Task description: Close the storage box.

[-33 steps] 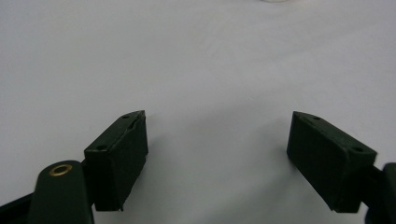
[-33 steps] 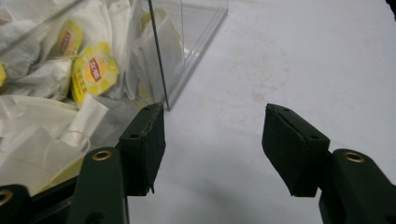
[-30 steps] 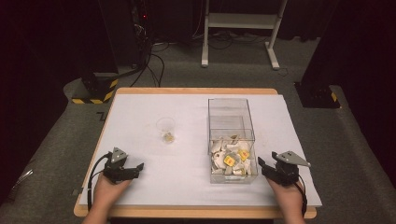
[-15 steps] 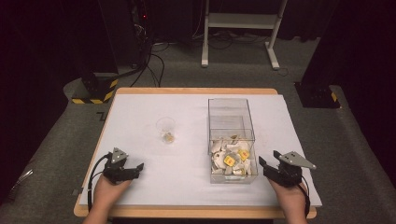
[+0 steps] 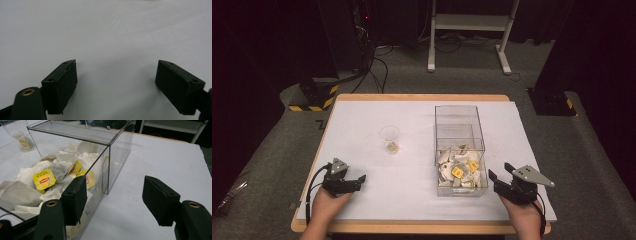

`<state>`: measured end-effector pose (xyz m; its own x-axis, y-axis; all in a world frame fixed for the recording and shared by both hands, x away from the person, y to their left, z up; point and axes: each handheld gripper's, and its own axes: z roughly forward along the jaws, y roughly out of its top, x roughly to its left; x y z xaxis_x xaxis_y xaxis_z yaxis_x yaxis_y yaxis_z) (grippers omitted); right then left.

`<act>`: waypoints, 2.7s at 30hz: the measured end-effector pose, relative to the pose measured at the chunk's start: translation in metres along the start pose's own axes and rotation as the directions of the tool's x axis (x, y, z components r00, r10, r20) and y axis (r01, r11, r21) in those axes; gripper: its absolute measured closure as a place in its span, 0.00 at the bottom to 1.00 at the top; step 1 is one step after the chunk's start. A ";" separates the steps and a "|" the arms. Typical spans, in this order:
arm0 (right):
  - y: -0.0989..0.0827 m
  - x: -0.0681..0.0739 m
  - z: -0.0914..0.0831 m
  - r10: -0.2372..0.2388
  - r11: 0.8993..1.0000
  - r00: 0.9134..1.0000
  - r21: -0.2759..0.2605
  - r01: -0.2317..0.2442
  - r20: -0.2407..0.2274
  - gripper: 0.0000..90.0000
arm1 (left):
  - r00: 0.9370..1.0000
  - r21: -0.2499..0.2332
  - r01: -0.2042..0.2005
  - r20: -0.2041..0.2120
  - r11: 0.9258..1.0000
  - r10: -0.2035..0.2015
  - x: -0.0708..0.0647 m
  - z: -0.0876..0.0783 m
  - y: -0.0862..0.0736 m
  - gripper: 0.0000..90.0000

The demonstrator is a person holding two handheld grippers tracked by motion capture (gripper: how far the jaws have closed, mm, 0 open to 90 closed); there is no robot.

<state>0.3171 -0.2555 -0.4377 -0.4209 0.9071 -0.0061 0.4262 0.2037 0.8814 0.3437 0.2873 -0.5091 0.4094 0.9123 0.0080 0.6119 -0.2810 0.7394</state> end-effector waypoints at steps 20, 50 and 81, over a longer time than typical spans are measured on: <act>-0.011 0.007 -0.029 0.004 1.000 1.000 -0.016 -0.004 -0.002 0.37 | 1.000 0.001 -0.010 -0.009 1.000 0.010 0.000 0.000 0.000 0.20; -0.026 0.034 -0.018 -0.022 1.000 0.994 0.016 0.024 -0.111 0.37 | 1.000 0.001 -0.009 -0.007 1.000 0.009 0.000 0.000 0.000 0.20; -0.033 0.042 -0.003 -0.048 0.998 0.993 0.039 0.052 -0.108 0.28 | 1.000 0.000 -0.003 -0.002 1.000 0.003 0.000 0.000 0.000 0.20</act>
<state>0.2828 -0.2250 -0.4653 -0.5251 0.8511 0.0032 0.4349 0.2651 0.8606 0.3436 0.2872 -0.5091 0.4102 0.9119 0.0115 0.6106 -0.2840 0.7392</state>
